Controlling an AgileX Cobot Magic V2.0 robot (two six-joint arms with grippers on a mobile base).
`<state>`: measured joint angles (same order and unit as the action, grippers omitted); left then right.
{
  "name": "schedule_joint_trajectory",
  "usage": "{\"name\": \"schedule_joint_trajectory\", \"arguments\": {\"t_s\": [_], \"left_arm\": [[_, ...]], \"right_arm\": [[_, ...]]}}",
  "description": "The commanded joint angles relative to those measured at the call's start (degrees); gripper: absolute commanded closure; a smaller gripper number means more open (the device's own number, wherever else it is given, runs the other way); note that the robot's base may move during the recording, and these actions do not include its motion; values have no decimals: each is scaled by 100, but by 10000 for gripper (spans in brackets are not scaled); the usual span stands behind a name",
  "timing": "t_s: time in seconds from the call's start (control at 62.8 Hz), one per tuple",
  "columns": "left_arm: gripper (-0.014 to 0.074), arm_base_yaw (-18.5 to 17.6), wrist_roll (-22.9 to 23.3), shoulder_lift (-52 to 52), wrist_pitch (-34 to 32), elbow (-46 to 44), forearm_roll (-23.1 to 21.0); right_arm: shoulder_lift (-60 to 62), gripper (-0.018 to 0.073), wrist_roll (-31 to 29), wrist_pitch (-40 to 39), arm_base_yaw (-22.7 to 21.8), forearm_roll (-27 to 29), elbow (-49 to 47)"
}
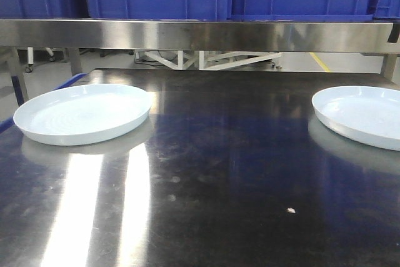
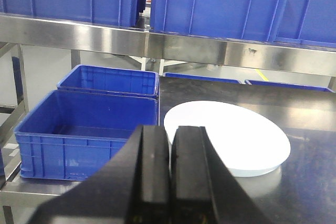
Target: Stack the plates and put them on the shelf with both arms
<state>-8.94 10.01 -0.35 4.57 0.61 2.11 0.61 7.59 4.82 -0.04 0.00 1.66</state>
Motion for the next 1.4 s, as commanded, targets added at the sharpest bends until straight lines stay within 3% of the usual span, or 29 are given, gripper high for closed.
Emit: {"name": "schedule_joint_trajectory", "arguments": {"t_s": [0.0,0.143,0.223,0.382,0.462,0.701,0.86,0.956,1.386], "left_arm": [[506,7,7,-84,-523,122,-36],[506,7,7,-84,-512,112,-13],[506,7,-16,-17,-512,28,414],[506,7,-6,714,-55,-993,291],[506,7,-6,1428,631,-1856,291],[506,7,-106,3974,3908,-5601,599],[506,7,-472,5325,4909,-7252,724],[506,7,-723,5754,5081,-7656,713],[506,7,-720,6417,4776,-7743,382]], "right_arm": [[120,507,-20,-557,-18,-45,-96],[120,507,-20,-557,-18,-45,-96],[120,507,-20,-557,-18,-45,-96],[120,507,-20,-557,-18,-45,-96],[120,507,-20,-557,-18,-45,-96],[120,507,-20,-557,-18,-45,-96],[120,507,-20,-557,-18,-45,-96],[120,507,-20,-557,-18,-45,-96],[120,507,-20,-557,-18,-45,-96]]}}
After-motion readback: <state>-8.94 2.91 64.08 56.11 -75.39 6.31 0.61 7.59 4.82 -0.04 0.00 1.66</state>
